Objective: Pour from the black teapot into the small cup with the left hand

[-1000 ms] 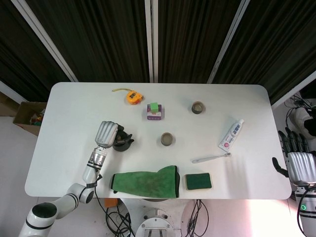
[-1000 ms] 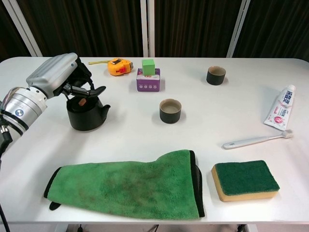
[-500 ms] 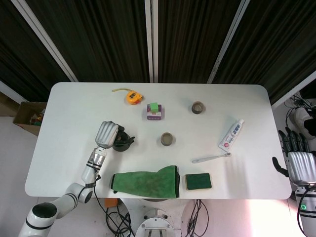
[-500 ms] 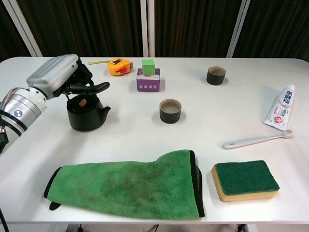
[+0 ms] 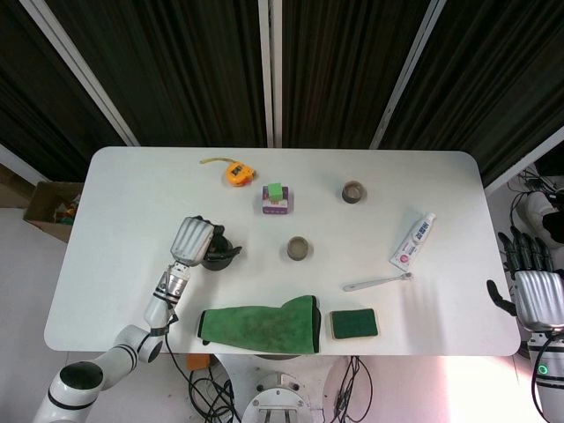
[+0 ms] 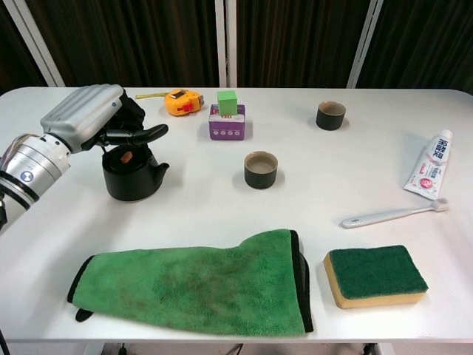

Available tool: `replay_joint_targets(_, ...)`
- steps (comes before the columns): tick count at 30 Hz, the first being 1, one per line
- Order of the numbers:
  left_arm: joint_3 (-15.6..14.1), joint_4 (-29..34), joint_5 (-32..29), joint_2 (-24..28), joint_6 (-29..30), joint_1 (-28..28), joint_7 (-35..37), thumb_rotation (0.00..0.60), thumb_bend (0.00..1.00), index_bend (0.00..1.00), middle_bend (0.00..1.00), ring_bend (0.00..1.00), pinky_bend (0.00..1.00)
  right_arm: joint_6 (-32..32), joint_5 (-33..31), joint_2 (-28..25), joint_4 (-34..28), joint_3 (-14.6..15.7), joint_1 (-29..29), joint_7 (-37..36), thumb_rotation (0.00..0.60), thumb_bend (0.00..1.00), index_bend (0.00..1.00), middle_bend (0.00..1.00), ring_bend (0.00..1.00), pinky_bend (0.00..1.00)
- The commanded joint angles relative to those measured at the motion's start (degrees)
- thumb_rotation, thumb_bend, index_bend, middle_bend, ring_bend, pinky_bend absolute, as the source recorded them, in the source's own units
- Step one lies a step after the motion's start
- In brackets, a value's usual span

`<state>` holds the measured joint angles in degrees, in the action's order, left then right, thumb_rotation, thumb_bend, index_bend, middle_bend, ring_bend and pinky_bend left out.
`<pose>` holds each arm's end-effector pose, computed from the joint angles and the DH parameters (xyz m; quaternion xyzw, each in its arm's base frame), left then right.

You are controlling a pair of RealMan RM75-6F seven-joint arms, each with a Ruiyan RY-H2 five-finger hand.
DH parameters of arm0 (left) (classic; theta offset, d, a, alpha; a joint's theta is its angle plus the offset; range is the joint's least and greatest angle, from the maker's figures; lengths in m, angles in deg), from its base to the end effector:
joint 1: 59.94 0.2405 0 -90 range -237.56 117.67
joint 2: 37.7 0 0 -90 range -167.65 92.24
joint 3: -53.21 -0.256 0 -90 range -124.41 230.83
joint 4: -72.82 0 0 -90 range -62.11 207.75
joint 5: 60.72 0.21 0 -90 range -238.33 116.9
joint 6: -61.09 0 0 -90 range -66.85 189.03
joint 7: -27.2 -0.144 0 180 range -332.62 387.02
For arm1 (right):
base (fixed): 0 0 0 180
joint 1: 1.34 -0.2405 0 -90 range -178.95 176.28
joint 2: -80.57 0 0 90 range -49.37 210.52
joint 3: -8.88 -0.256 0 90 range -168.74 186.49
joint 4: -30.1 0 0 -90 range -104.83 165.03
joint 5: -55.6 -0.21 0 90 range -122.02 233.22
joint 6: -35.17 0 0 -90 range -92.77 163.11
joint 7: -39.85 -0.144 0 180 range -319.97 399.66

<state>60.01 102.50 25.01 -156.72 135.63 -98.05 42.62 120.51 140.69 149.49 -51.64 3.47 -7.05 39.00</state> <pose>-0.1980 0.3472 -0.0755 -0.6646 -0.3219 -0.5097 0.4415 -0.3351 -0.1972 0.1588 0.5911 -0.3483 0.3812 0.6197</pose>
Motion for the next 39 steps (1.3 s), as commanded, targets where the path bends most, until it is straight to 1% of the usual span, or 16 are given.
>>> replay_joint_targets(1,-0.1,-0.3,0.2,-0.2,0.4,-0.1,-0.1,0.117,0.12,0.77,0.86,0.77,0.67,-0.1,-0.1,0.0,0.0,0.0,0.0,0.0,0.600,0.31,0.00,0.00,0.00,0.00)
replay_joint_targets(7,-0.2,-1.0,0.3,-0.3,-0.1,-0.4,-0.6,0.104,0.12,0.72,0.79,0.73,0.65,-0.2,-0.1,0.0,0.1,0.0,0.0,-0.1,0.600,0.31,0.00,0.00,0.00,0.00)
replay_joint_targets(10,-0.3,-1.1,0.3,-0.1,-0.5,-0.4,-1.0,0.097,0.12,0.68,0.74,0.69,0.61,-0.1,-0.1,-0.1,0.0,0.0,0.0,-0.1,0.600,0.31,0.00,0.00,0.00,0.00)
replay_joint_targets(14,-0.3,-0.7,0.2,0.2,-0.9,-0.4,-1.0,0.091,0.12,0.63,0.63,0.61,0.57,0.0,-0.1,0.0,0.0,-0.1,0.0,-0.1,0.600,0.31,0.00,0.00,0.00,0.00)
replay_joint_targets(16,-0.3,-0.5,0.3,0.4,-0.6,-0.3,-0.9,0.090,0.12,0.61,0.60,0.58,0.56,0.0,-0.1,0.0,0.1,-0.1,0.0,-0.2,0.600,0.31,0.00,0.00,0.00,0.00)
replay_joint_targets(19,-0.3,0.4,0.4,0.9,0.1,-0.2,-0.6,0.093,0.12,0.55,0.54,0.50,0.53,0.1,-0.1,0.1,0.2,-0.1,0.0,-0.3,0.600,0.31,0.00,0.00,0.00,0.00)
replay_joint_targets(22,0.0,2.4,0.8,2.3,2.6,0.2,-0.6,0.094,0.11,0.47,0.45,0.40,0.48,0.2,0.0,0.1,0.2,-0.1,0.0,-0.4,0.600,0.31,0.00,0.00,0.00,0.00)
replay_joint_targets(24,0.7,4.7,0.9,4.0,5.3,0.6,-1.2,0.094,0.10,0.39,0.38,0.32,0.42,0.4,0.1,0.1,0.2,-0.2,0.0,-0.4,0.600,0.31,0.00,0.00,0.00,0.00)
replay_joint_targets(27,1.3,10.4,1.0,8.7,7.9,1.9,-2.0,0.090,0.09,0.30,0.28,0.20,0.29,0.8,0.3,0.3,0.5,-0.1,0.1,-0.5,0.600,0.31,0.00,0.00,0.00,0.00)
replay_joint_targets(29,0.7,16.0,1.0,13.5,8.1,3.5,-3.3,0.089,0.09,0.21,0.18,0.11,0.20,0.8,0.4,0.5,0.9,0.0,0.2,-0.4,0.600,0.31,0.00,0.00,0.00,0.00)
replay_joint_targets(30,-0.4,20.5,1.1,17.5,7.9,4.9,-4.9,0.112,0.10,0.16,0.13,0.07,0.18,0.8,0.4,0.7,1.3,0.1,0.3,-0.4,0.600,0.31,0.00,0.00,0.00,0.00)
replay_joint_targets(31,-1.5,23.9,1.3,20.8,7.6,6.2,-6.6,0.130,0.10,0.13,0.10,0.05,0.17,0.7,0.4,0.8,1.6,0.3,0.4,-0.5,0.600,0.31,0.00,0.00,0.00,0.00)
replay_joint_targets(32,-2.7,27.1,1.5,24.1,7.7,7.6,-8.6,0.165,0.10,0.10,0.07,0.03,0.17,0.6,0.5,1.0,2.1,0.5,0.4,-0.6,0.600,0.31,0.00,0.00,0.00,0.00)
replay_joint_targets(33,-4.2,30.8,1.6,27.9,8.5,9.7,-11.0,0.181,0.11,0.09,0.06,0.02,0.16,0.5,0.6,1.3,2.8,0.8,0.5,-0.7,0.600,0.31,0.00,0.00,0.00,0.00)
replay_joint_targets(36,-7.7,37.2,0.8,34.3,10.5,15.4,-12.5,0.197,0.11,0.07,0.04,0.01,0.15,0.5,1.0,2.0,4.5,1.4,0.8,-1.3,0.600,0.31,0.00,0.00,0.00,0.00)
replay_joint_targets(39,-10.2,39.0,0.0,37.4,12.9,20.4,-13.0,0.202,0.11,0.06,0.05,0.01,0.14,1.0,1.4,2.8,5.8,1.7,1.1,-1.5,0.600,0.31,0.00,0.00,0.00,0.00)
